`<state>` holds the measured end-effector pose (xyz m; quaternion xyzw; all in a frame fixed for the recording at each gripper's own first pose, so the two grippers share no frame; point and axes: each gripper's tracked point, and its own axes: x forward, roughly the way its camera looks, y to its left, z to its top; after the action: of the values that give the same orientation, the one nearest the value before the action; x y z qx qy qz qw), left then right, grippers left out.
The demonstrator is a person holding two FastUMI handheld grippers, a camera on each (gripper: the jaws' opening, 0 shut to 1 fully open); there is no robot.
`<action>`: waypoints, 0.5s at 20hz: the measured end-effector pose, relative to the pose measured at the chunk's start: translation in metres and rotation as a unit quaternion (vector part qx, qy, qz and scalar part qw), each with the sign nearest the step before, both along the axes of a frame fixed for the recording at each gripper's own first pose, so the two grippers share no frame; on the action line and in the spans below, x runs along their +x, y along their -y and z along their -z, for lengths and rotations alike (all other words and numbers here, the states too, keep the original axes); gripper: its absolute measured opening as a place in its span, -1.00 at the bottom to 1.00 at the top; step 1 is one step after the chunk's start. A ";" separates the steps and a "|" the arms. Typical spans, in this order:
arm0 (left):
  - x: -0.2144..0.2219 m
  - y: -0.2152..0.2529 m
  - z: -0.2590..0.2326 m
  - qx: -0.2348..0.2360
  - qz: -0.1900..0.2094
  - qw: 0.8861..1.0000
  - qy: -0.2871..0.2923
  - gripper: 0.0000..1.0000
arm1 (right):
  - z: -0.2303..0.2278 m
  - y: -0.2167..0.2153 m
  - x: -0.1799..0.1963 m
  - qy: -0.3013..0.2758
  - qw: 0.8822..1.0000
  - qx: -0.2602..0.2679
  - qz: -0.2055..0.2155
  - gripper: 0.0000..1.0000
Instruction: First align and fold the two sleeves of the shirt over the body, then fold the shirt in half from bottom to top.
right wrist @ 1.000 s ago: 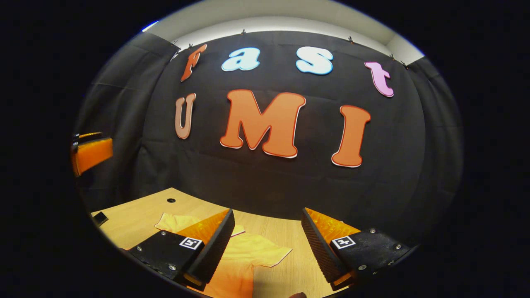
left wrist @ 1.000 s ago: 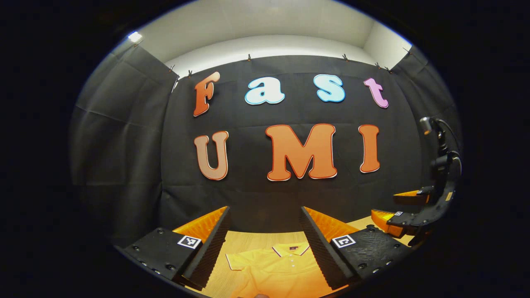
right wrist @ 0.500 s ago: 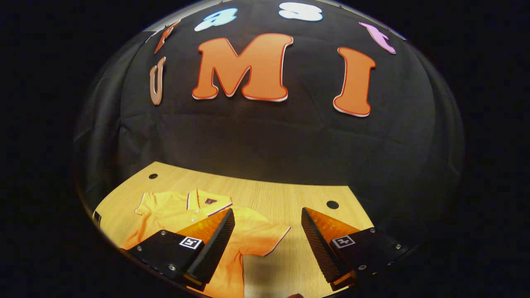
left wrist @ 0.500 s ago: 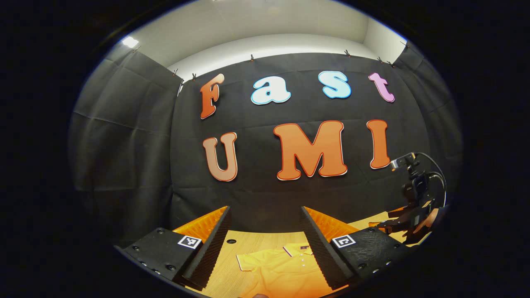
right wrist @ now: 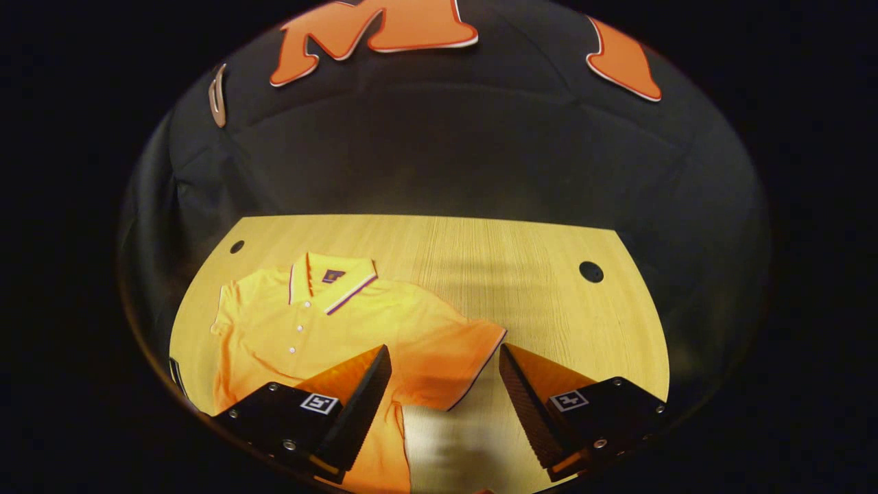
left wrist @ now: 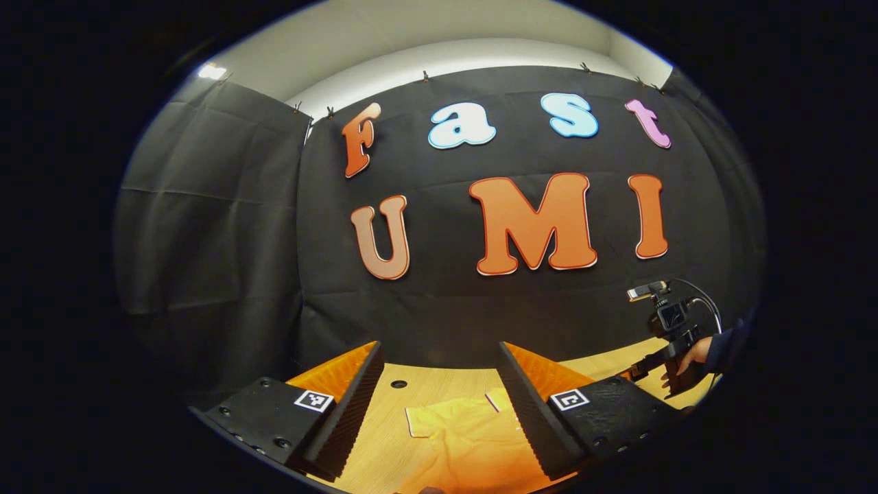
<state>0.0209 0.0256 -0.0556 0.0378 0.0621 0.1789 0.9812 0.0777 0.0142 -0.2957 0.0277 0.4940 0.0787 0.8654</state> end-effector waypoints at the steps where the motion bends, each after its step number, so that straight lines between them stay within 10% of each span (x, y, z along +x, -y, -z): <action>1: 0.002 -0.001 0.003 0.002 -0.001 1.000 -0.006 0.97 | 0.010 0.001 0.001 -0.024 1.000 -0.002 -0.003 0.92; 10: 0.013 0.003 0.020 0.002 -0.010 0.999 -0.037 0.97 | 0.088 0.016 0.000 -0.192 0.981 -0.008 0.027 0.64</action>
<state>0.0339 0.0222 -0.0757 0.0458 0.0988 0.1878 0.9762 0.0780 -0.0015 -0.3833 0.0490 0.6510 0.0442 0.7562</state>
